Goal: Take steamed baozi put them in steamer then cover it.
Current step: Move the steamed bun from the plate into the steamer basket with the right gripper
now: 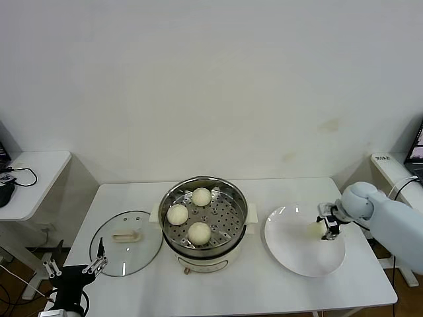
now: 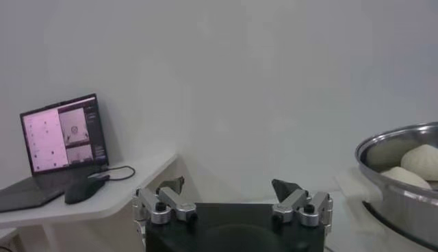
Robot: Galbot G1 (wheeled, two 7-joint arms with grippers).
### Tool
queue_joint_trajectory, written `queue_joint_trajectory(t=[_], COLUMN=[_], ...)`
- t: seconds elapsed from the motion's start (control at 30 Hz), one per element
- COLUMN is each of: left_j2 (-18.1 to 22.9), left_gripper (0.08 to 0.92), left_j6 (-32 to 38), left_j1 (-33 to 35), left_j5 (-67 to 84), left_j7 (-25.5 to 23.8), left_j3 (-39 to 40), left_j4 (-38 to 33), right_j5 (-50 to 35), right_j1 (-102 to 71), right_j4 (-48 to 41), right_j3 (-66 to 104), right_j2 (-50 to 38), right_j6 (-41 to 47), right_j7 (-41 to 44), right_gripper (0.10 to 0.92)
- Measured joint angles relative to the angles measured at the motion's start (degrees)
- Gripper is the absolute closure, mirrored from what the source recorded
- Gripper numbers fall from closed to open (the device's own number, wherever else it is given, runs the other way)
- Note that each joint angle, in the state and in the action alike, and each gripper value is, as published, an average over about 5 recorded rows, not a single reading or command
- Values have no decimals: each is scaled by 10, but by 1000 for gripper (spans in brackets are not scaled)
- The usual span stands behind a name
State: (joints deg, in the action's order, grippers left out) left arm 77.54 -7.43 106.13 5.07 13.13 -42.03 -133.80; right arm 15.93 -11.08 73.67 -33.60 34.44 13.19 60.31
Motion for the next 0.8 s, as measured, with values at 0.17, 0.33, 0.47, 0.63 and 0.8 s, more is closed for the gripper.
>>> queue_joint_trajectory(t=[0.17, 0.33, 0.47, 0.63, 0.8], left_j2=[-3, -5, -7, -10, -11], left_gripper=[177, 177, 177, 177, 177], left_j6=[0, 0, 0, 0, 0], left_j1=[-1, -3, -4, -7, -9], left_j5=[2, 3, 4, 4, 5], left_j7=[0, 0, 0, 1, 1], left_j3=[-1, 0, 1, 3, 3], left_j4=[-1, -3, -3, -4, -4], right_j5=[-26, -59, -90, -142, -202], right_j1=[39, 101, 165, 263, 353], right_j4=[23, 61, 99, 144, 182], right_j3=[-22, -53, -89, -147, -207], right_j2=[-15, -33, -40, -34, -6], right_j6=[10, 23, 35, 56, 85], right_j7=[8, 15, 17, 13, -1], right_gripper=[411, 412, 407, 404, 398])
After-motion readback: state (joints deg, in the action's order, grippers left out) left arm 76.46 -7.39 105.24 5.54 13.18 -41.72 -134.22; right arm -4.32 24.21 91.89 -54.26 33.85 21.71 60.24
